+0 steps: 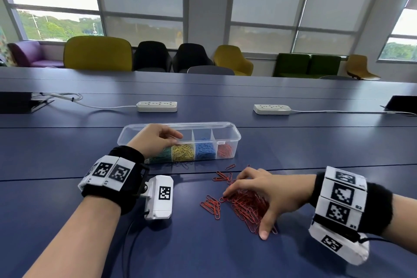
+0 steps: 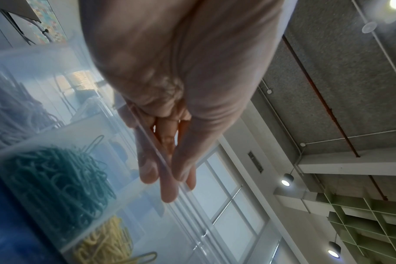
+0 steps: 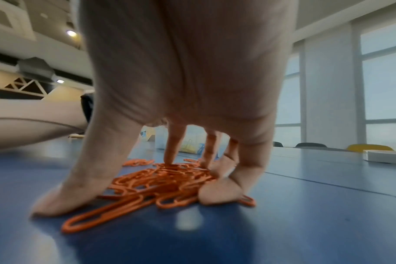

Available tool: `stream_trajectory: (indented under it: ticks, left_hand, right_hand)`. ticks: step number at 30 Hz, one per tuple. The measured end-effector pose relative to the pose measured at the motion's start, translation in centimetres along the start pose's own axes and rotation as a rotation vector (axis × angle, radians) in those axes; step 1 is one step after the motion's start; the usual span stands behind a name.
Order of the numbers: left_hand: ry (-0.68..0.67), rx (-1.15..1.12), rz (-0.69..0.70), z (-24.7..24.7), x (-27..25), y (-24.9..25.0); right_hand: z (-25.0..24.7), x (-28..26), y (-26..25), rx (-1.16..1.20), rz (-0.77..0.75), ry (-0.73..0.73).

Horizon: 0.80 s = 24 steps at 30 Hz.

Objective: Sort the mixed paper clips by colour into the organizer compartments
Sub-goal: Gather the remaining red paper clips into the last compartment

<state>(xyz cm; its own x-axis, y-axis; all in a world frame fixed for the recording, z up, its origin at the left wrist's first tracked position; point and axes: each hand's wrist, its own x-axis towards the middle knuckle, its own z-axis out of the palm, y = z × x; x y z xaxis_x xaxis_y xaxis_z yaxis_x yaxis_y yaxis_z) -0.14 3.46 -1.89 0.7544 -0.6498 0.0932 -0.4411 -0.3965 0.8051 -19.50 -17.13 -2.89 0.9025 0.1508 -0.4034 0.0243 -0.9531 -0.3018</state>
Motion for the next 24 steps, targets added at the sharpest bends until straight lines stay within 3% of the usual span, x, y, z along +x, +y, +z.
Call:
stream_trajectory:
  ticks: [7,13,24]
  left_hand:
    - [-0.001,-0.023,0.005,0.1,-0.1,0.0]
    - [0.0,-0.024,0.013,0.1,0.0,-0.2]
    - [-0.006,-0.02,0.005,0.0,0.0,-0.3]
  right_hand:
    - [-0.8,2.2,-0.4,0.155,-0.049,0.068]
    - [-1.7,3.8,0.5,0.175,0.05,0.139]
    - [-3.4,4.4,1.8,0.475,0.074,0.222]
